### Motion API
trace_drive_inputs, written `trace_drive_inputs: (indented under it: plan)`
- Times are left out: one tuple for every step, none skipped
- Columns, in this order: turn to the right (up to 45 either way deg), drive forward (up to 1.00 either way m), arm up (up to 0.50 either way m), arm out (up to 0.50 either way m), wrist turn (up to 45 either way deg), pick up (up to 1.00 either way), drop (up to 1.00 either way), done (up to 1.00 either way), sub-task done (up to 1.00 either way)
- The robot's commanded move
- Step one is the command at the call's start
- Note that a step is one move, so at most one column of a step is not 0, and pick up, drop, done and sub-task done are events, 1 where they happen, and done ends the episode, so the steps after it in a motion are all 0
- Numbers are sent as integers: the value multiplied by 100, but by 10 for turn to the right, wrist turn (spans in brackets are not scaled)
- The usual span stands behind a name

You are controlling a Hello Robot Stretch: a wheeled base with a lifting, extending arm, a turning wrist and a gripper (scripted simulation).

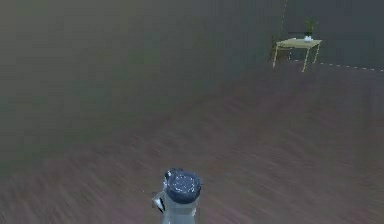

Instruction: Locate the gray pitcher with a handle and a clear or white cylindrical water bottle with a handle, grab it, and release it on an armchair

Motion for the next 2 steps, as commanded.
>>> trace_drive_inputs:
  plan:
    - [0, 25, 0, 0, 0, 0, 0, 0, 0]
    - [450, 0, 0, 0, 0, 0, 0, 0, 0]
